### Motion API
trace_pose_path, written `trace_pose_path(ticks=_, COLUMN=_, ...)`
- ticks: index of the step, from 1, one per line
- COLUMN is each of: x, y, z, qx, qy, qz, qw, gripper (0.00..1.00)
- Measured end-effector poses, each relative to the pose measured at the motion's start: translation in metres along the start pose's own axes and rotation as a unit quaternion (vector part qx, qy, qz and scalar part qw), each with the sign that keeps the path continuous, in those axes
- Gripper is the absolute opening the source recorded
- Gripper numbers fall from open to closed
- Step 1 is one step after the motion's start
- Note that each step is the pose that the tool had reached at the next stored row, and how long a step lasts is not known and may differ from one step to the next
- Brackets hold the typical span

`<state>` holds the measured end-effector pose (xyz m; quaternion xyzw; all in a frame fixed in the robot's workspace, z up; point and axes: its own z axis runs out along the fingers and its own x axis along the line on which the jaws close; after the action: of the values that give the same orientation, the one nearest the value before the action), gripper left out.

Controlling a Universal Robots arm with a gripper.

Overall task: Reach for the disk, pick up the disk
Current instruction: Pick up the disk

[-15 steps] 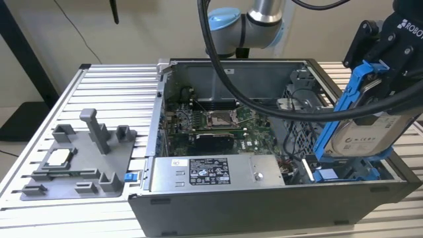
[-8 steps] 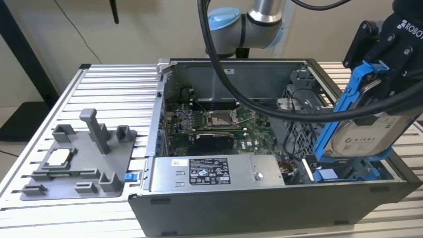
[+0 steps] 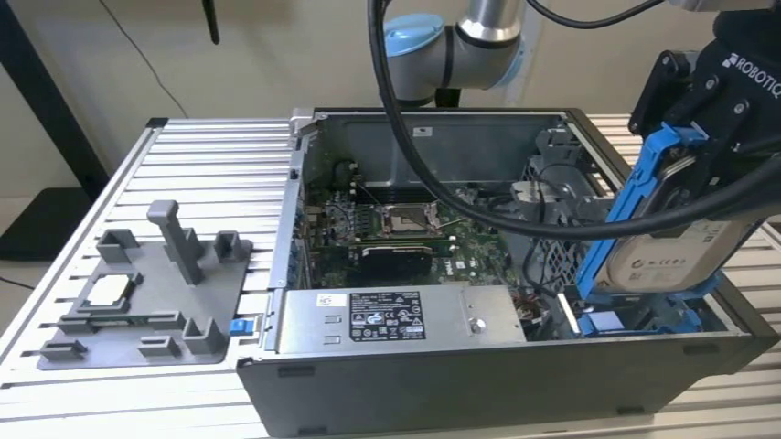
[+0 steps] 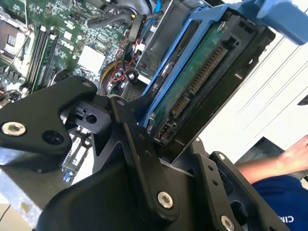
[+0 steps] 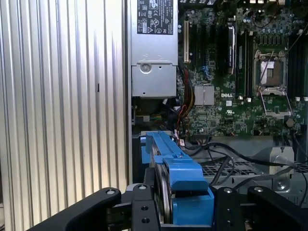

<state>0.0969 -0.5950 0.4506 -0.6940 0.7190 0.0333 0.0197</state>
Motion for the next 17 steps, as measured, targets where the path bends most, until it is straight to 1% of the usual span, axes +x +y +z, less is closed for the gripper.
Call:
trace_pose_path(ticks=5, x=-0.0002, y=-0.0013, z=0.0063, qx=0.0000, qy=0.0001, qz=0.000, qw=1.0000, gripper=0.00)
trace_pose_path(ticks=17, x=-0.0001, y=-0.0015, z=0.0093, qx=0.0000, qy=0.0001, qz=0.000, qw=1.0000, gripper=0.00)
